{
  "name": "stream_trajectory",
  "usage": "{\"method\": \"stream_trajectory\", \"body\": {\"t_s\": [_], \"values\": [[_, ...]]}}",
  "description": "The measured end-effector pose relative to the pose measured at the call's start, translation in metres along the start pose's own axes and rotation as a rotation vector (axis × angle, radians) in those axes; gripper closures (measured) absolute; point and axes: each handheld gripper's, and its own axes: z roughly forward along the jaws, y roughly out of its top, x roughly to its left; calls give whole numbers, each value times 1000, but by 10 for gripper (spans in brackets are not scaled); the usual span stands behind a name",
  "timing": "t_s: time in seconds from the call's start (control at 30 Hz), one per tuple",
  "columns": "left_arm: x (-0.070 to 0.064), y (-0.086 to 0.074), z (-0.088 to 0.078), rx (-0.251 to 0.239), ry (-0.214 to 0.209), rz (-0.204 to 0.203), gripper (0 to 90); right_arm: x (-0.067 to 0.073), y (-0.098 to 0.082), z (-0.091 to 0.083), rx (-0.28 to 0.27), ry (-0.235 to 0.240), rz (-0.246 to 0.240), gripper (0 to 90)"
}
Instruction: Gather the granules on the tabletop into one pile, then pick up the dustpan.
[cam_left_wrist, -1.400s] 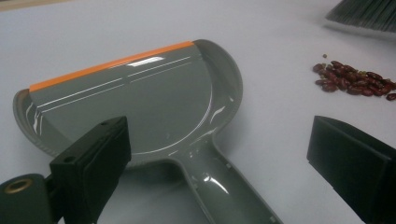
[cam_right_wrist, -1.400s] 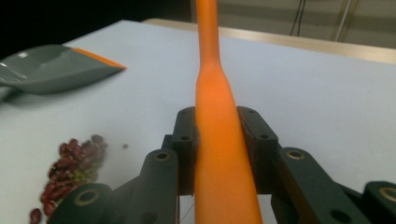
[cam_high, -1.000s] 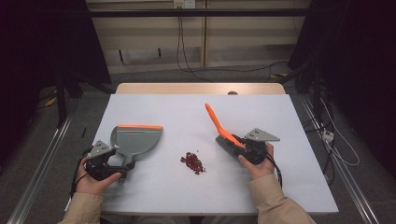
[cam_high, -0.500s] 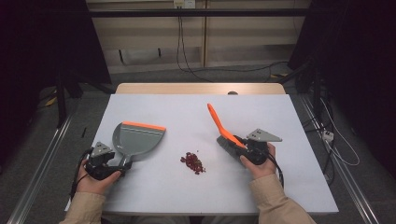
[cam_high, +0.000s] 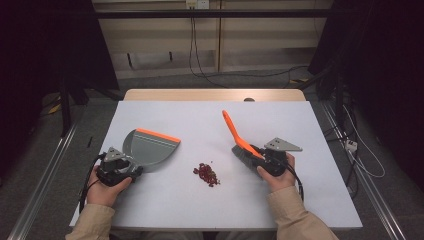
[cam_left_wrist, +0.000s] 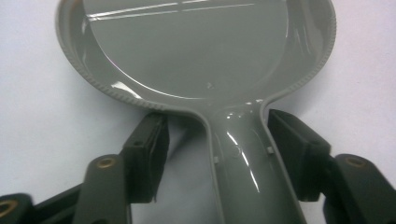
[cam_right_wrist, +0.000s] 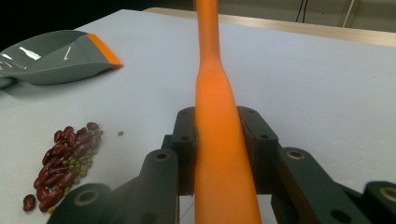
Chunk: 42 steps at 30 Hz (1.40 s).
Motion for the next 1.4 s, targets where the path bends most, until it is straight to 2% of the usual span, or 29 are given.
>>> {"method": "stream_trajectory", "body": {"t_s": [0.07,0.1,0.13,0.2,0.33,0.47,0.53,0.63,0.73,1.07,1.3,1.4], "values": [[0,0,1,20,-37,18,493,0,0,0,0,1,4,707],[0,-1,2,27,-40,27,583,-1,0,0,2,2,5,707],[0,-1,2,23,-32,24,599,-1,1,0,3,1,4,707],[3,0,1,8,-42,20,618,-1,1,0,2,2,8,707],[4,2,0,3,-51,30,626,-1,1,0,0,2,9,707],[5,3,-2,-2,-80,38,630,-1,1,0,-1,2,9,708],[5,3,-3,-3,-99,29,631,-1,1,0,-2,1,8,708],[4,5,-7,-12,-107,45,632,-1,1,0,-4,2,6,708],[3,7,-11,-30,-125,44,632,-1,2,0,0,4,9,708],[-5,12,-22,-16,-202,103,632,-2,3,0,-11,9,13,708],[-12,15,-30,-28,-243,151,632,-1,5,-1,-16,14,17,708],[-12,14,-32,-38,-266,155,632,-1,5,-1,-18,11,15,708]]}}
